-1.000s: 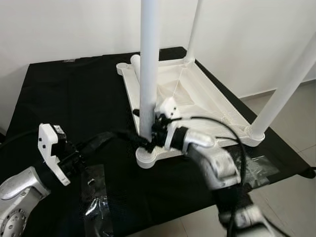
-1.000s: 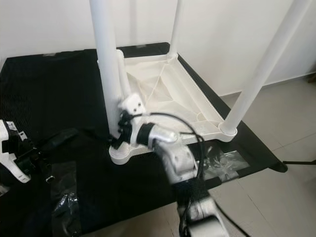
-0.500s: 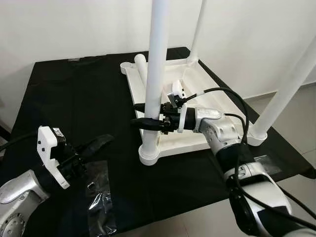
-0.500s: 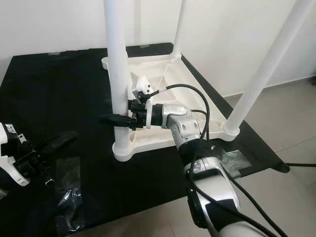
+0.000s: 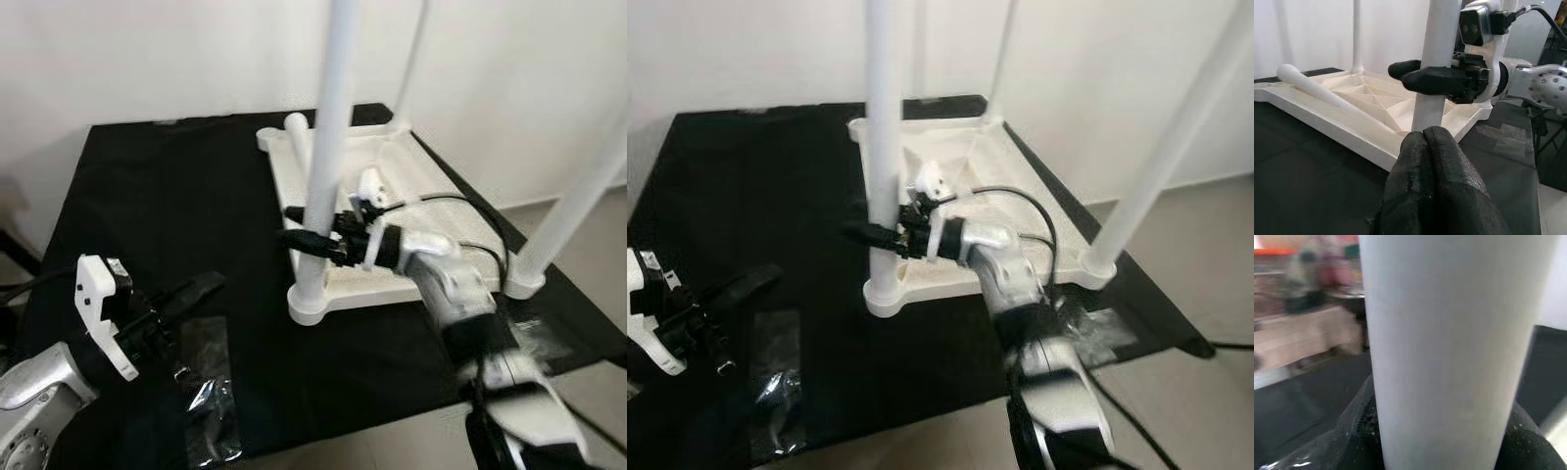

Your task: Building children table

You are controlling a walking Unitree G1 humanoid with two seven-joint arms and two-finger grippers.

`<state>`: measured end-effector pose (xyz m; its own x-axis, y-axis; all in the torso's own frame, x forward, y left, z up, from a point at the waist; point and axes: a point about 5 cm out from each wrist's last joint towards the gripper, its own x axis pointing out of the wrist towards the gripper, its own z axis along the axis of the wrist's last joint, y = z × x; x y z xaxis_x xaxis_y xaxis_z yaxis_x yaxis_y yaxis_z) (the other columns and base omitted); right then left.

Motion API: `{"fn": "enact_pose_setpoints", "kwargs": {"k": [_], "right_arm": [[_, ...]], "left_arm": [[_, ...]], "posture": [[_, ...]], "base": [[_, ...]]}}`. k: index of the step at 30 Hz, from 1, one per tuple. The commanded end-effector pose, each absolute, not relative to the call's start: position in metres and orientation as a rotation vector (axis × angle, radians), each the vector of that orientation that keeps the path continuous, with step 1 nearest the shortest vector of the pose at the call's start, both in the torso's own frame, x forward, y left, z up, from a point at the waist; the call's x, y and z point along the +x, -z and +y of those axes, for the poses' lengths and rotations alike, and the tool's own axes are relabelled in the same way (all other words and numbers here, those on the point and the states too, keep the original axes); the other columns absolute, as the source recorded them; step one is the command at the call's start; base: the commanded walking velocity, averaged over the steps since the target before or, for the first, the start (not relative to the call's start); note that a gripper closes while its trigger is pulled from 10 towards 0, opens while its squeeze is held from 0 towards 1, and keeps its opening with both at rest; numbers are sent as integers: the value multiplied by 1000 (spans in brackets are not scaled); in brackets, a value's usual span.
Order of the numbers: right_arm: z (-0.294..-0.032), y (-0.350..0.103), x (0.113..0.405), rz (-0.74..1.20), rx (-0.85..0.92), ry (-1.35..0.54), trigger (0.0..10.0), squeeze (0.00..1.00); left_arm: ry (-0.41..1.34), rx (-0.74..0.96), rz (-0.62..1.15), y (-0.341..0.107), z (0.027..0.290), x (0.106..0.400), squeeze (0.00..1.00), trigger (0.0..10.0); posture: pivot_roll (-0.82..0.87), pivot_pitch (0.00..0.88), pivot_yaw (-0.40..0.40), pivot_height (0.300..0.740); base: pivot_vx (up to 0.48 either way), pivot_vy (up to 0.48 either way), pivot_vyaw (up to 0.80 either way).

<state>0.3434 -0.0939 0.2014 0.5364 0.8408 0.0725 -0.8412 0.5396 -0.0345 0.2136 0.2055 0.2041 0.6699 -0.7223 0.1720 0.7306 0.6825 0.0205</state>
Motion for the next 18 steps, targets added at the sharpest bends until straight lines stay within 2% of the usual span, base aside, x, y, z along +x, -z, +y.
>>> {"fn": "enact_pose_setpoints", "kwargs": {"k": [1,2,3,4,5,8,14,15,16,18], "right_arm": [[-100,-161,333,70,3,-724,0,0],[-92,-144,316,110,11,-565,0,0],[-92,-144,316,110,11,-565,0,0],[-80,-139,302,81,-61,-505,0,0],[-69,-141,293,38,-126,-500,0,0],[-46,-143,288,15,-152,-601,0,0],[-50,-143,287,64,-108,-566,0,0],[-51,-143,286,84,-86,-549,10000,0],[-48,-146,286,93,-62,-585,10000,518],[-46,-148,284,97,-48,-607,10000,518]], "left_arm": [[819,-42,-165,-205,209,213,0,10000],[819,-41,-165,-206,210,213,0,10000],[819,-41,-165,-206,210,213,0,10000],[819,-40,-164,-206,211,214,0,10000],[820,-37,-162,-206,212,215,0,10000],[822,-33,-157,-205,212,217,0,10000],[818,-33,-158,-205,212,217,0,10000],[816,-34,-159,-205,212,216,0,10000],[816,-33,-160,-205,212,217,0,10000],[816,-33,-161,-205,212,217,0,10000]], "posture": [[24,127,-40,740],[24,127,-33,740],[24,127,-33,740],[26,125,-23,740],[24,122,-19,740],[27,111,-24,740],[27,113,-28,740],[27,112,-30,740],[29,113,-32,740],[29,113,-32,740]], "base": [[0,0,0],[0,0,0],[0,0,0],[0,0,0],[0,0,0],[0,0,0],[0,0,0],[0,0,0],[0,0,0],[0,0,0]]}}
